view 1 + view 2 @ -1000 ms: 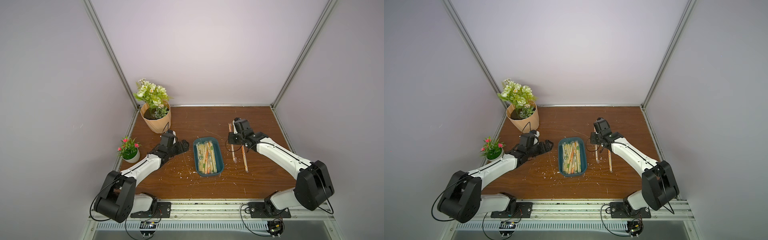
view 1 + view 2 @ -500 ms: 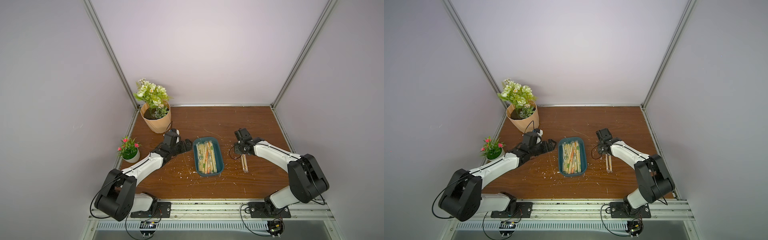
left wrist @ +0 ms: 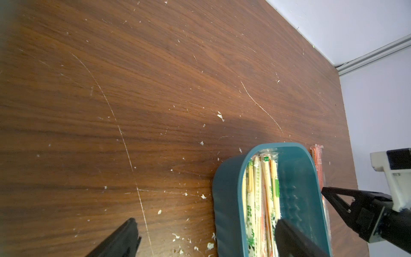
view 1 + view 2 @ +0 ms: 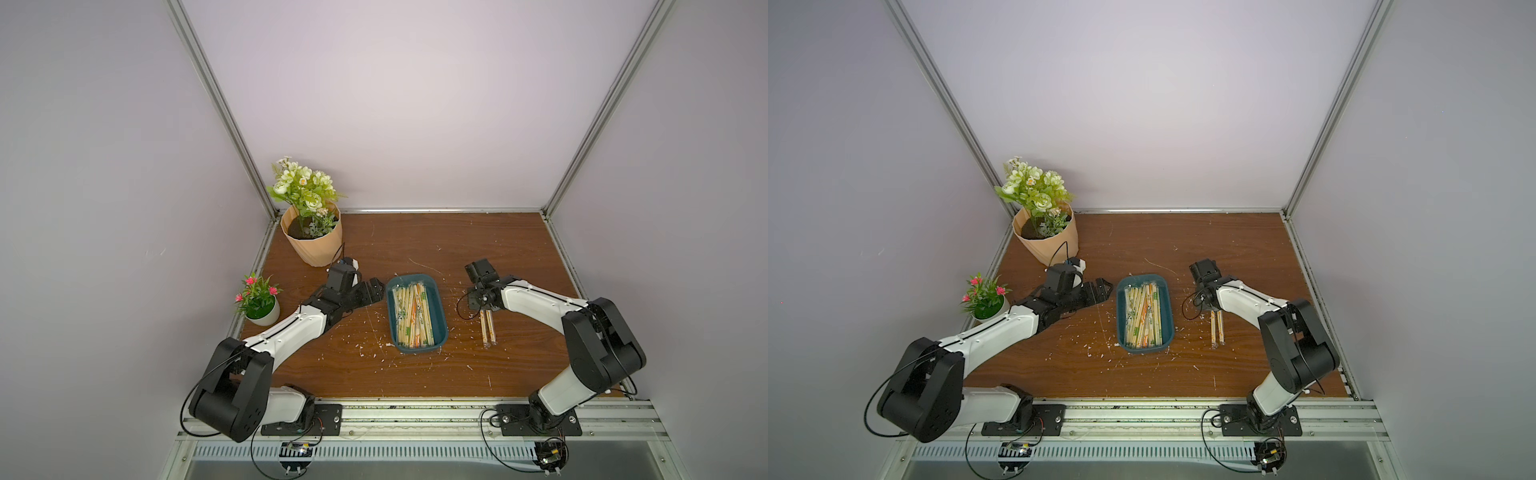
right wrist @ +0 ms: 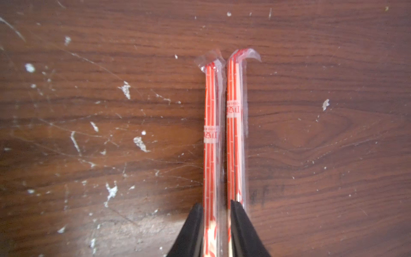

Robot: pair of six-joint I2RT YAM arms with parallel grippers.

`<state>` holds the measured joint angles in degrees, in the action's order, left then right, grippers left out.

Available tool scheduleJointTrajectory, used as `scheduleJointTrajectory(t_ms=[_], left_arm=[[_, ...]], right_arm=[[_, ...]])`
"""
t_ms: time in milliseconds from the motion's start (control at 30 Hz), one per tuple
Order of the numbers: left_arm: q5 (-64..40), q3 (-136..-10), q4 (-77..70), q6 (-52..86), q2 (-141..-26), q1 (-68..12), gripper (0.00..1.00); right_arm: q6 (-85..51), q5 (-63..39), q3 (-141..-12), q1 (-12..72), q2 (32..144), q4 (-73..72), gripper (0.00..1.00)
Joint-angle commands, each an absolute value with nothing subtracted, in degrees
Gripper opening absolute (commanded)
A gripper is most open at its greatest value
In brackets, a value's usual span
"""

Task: Take the paired disposable chopsticks out of the storage box
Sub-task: Place the paired disposable chopsticks at the center of the board, then pick up the paired disposable chopsticks from the storage box.

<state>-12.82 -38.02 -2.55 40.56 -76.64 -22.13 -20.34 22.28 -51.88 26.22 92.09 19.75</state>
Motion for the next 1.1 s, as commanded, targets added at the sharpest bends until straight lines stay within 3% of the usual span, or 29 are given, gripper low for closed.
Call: scheduleJointTrajectory(t_ms=[0,533,1067], left_arm=[[-12.28,-39.03,-1.75,40.43,-77.08,-22.59,0.98],[-6.86,-39.02,1.8,41.0,-77.34,-22.03,0.98],[-7.77,-38.79,2.57,40.29,-77.2,-20.13,0.98]], right_arm=[[-20.32,20.64,-52.84,26.15,88.81,20.56,0.29],[-25.86,-3.57,-57.71,27.75,78.06,19.63,0.34],[-29.16,0.37,-63.22,44.37,87.75,19.27,0.33]])
